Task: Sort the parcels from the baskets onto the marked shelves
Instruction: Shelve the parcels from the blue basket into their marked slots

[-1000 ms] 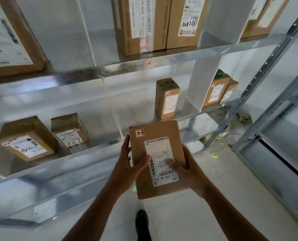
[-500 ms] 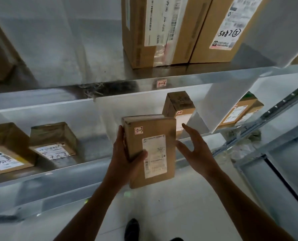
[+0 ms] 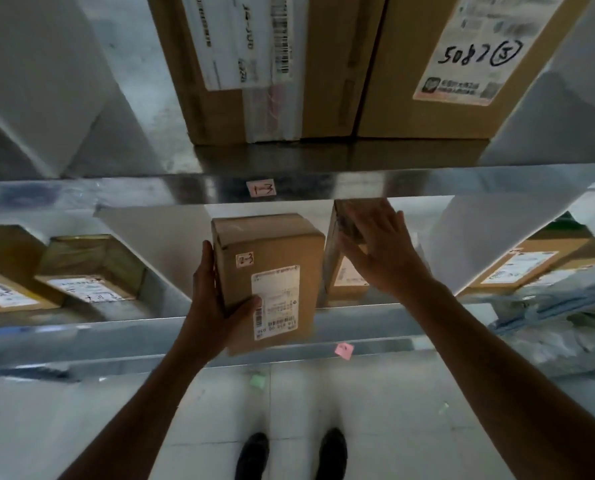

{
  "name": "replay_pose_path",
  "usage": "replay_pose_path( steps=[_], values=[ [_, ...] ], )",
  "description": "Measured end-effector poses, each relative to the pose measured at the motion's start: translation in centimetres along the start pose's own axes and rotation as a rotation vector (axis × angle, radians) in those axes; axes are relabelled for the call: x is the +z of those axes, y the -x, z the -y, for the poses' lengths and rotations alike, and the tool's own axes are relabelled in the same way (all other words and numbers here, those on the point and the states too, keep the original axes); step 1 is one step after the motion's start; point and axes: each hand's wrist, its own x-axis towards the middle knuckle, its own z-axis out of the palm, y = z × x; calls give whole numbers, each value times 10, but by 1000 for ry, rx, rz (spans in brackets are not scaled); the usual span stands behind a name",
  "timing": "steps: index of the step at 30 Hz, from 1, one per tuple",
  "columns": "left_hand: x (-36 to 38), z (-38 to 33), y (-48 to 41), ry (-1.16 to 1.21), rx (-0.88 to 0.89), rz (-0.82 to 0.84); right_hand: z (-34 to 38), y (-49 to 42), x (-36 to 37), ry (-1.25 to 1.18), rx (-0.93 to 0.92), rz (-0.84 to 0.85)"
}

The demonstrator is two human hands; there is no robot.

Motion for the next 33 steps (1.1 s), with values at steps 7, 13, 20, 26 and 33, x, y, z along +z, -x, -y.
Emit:
replay_pose_path(
  steps=[7,13,20,26,33],
  values=[
    [23,41,-48,48,-125,98,-20,-3,18,122,-23,20],
    [28,71,-75,60,-186,199,-19,-6,22,134,-4,5],
    [32,76,-72,23,-131,176,-11,-4,19,-234,156,-115],
    [46,95,-36,59,-97,100,-39,37,38,-460,278,-349],
    [72,105,-31,58,-93,16,-56,59,101,-898,343,-20]
  ],
)
